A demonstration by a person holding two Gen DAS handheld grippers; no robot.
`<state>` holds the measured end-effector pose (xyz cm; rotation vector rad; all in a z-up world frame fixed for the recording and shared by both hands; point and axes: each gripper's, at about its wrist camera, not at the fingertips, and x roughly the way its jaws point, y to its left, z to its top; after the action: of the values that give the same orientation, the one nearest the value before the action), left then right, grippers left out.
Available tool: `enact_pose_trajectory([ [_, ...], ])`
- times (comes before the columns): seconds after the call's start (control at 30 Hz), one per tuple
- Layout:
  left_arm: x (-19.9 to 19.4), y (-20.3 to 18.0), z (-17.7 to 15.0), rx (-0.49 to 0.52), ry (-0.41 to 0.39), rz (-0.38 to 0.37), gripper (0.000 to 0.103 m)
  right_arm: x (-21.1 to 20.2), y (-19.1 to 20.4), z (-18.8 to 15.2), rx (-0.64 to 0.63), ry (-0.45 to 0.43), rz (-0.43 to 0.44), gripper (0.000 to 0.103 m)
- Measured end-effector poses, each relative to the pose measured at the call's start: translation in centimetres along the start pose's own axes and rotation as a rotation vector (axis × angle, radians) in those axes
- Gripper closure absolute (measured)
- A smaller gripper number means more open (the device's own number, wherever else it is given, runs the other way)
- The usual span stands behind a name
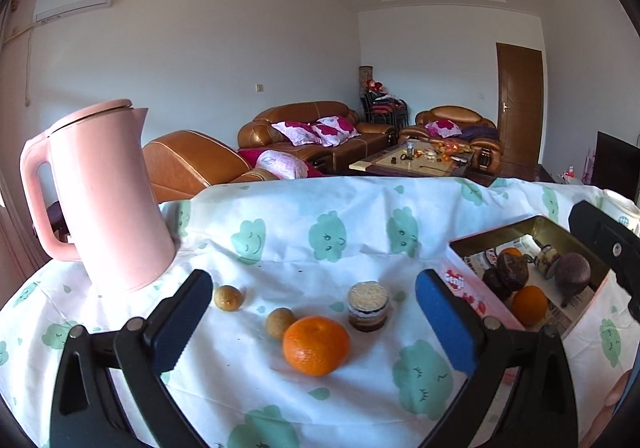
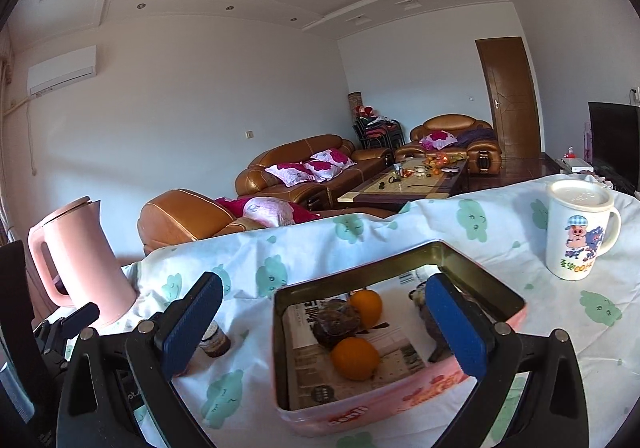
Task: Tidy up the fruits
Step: 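Grasp an orange with the right tool while the left tool grasps a small brown fruit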
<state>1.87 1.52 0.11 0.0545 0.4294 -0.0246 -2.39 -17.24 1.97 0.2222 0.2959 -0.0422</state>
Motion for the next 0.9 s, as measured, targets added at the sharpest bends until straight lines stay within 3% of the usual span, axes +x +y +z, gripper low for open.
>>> enact_pose_trajectory([
  [0.17, 1.1, 3.4, 0.2, -0.012, 0.011, 0.045, 0.000, 1.6, 2.8, -0.6, -0.025, 0.053, 0.036, 0.001],
  [0.4, 2.9, 10.2, 0.8, -0.103, 0.058, 0.260, 0.000, 3.8, 6.7, -1.9, -0.112, 0.174, 0.083, 0.001],
  [0.5, 3.1, 11.9, 0.8, -0.152, 0.078, 0.292, 0.000, 4.4, 8.4, -2.5, -0.160, 0.205, 0.118, 0.001],
  [0.67, 3.8, 13.5, 0.5, -0.198, 0.141, 0.313, 0.000, 6.6, 11.6, -4.3, -0.215, 0.356, 0.209, 0.002],
  [0.7, 3.9, 13.6, 0.4, -0.210, 0.149, 0.311, 0.000, 7.1, 12.2, -4.6, -0.232, 0.385, 0.216, 0.004],
  [0.8, 4.1, 13.8, 0.3, -0.215, 0.165, 0.303, 0.000, 8.6, 13.7, -5.5, -0.261, 0.469, 0.231, 0.031],
  [0.9, 4.4, 14.2, 0.3, -0.209, 0.182, 0.315, 0.000, 10.2, 14.6, -6.3, -0.277, 0.539, 0.221, 0.032],
])
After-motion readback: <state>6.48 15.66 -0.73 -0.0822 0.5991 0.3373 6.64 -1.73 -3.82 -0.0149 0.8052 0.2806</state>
